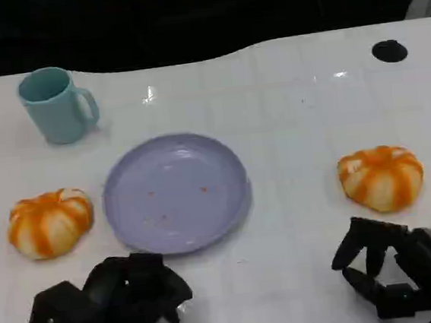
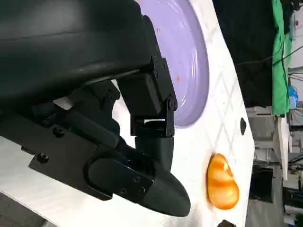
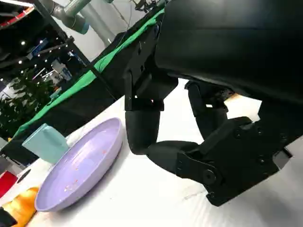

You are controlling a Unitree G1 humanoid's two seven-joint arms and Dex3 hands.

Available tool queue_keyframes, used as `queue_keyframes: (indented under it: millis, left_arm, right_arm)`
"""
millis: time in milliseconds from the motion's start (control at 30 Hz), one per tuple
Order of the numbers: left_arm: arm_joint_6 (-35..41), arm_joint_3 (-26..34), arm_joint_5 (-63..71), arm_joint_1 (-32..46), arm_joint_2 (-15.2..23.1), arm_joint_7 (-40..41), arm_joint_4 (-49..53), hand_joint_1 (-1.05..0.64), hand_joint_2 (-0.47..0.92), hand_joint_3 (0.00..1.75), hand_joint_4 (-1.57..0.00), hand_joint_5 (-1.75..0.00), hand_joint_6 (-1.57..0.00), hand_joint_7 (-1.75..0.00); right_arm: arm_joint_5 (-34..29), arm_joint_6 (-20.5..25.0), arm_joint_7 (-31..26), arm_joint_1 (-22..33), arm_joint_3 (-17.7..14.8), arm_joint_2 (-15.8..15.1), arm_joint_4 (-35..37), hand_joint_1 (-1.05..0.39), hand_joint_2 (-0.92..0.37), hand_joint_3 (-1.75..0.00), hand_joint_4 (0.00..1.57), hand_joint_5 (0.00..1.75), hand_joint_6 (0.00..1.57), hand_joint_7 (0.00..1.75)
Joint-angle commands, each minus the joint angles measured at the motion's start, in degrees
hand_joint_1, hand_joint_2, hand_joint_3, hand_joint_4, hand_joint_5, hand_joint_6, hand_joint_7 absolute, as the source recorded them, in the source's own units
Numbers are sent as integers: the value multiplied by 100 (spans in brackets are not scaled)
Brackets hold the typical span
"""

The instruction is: Grasp the bread from the table and place it into the plate.

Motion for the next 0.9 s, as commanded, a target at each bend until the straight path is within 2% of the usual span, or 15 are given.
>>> queue_keyframes:
  millis: [33, 600, 900]
  left_arm:
    - [21, 30, 11, 59, 81, -11, 52, -105, 86, 0, -87, -151, -129, -76]
    - [-120, 34, 19, -1, 62, -9, 246, -105, 87, 1, -89, -151, -131, -76]
    - [-128, 20, 45, -18, 62, 20, 255, -105, 86, 0, -89, -151, -130, -77]
  right_arm:
    - [38, -32, 0, -34, -46, -117, -13, -31, -52, -99, 69, 175, 67, 130]
    - [-63, -188, -208, -148, -21, -88, 308, -29, -51, -101, 70, 175, 68, 130]
    - [-98, -154, -234, -113, -52, -112, 189, -29, -51, -101, 69, 175, 66, 129]
